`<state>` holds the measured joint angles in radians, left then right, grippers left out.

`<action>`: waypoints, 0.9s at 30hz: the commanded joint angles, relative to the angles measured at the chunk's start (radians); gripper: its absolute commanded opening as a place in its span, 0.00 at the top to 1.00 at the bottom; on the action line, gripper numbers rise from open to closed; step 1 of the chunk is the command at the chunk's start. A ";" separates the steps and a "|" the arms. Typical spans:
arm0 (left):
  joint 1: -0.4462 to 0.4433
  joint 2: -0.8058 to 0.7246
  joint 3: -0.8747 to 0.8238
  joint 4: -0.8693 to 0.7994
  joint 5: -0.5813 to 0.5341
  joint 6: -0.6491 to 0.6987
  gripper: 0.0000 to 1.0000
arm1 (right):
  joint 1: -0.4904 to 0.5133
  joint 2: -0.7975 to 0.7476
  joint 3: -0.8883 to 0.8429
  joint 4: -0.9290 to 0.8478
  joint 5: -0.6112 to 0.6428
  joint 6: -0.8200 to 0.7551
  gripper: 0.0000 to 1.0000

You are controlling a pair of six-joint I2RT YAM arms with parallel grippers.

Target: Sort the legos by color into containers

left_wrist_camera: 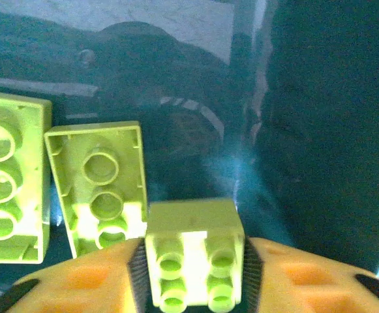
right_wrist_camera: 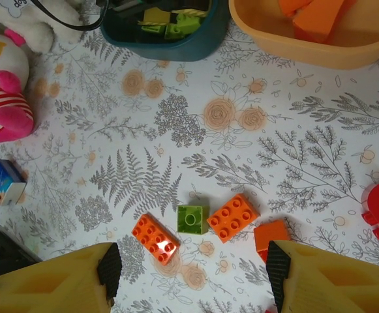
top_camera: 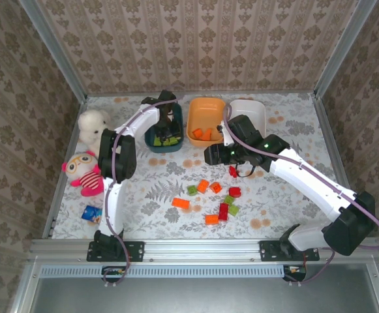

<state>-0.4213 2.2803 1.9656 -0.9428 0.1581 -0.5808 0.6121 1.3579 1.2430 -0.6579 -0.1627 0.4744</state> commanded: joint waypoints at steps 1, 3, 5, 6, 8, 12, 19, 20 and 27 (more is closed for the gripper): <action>-0.004 -0.059 0.003 -0.021 0.007 -0.007 0.48 | -0.004 0.016 0.006 0.002 -0.006 -0.004 0.36; -0.004 -0.076 0.007 -0.020 0.003 -0.008 0.45 | -0.005 0.017 0.005 -0.004 0.001 -0.016 0.35; -0.004 -0.094 0.013 -0.023 -0.003 -0.011 0.42 | -0.003 0.014 0.004 -0.009 0.007 -0.034 0.35; -0.003 -0.106 0.016 -0.023 -0.004 -0.014 0.42 | -0.002 0.011 0.001 -0.010 0.011 -0.045 0.35; 0.001 -0.131 0.016 -0.021 -0.007 -0.027 0.42 | 0.005 0.005 -0.008 -0.009 0.011 -0.078 0.35; 0.008 -0.260 -0.040 0.013 -0.048 -0.066 0.40 | 0.067 -0.011 -0.040 0.016 0.003 -0.244 0.35; 0.051 -0.662 -0.456 0.214 -0.006 -0.160 0.40 | 0.262 0.111 -0.050 -0.012 -0.021 -0.577 0.32; 0.057 -0.729 -0.519 0.227 0.003 -0.155 0.40 | 0.293 0.144 -0.043 -0.020 -0.015 -0.601 0.31; 0.101 -1.205 -0.895 0.198 -0.024 -0.173 0.37 | 0.357 0.383 0.064 -0.041 -0.008 -0.655 0.26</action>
<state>-0.3424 1.2121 1.1561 -0.7254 0.1425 -0.7177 0.9615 1.6760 1.2289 -0.6609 -0.1696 -0.1074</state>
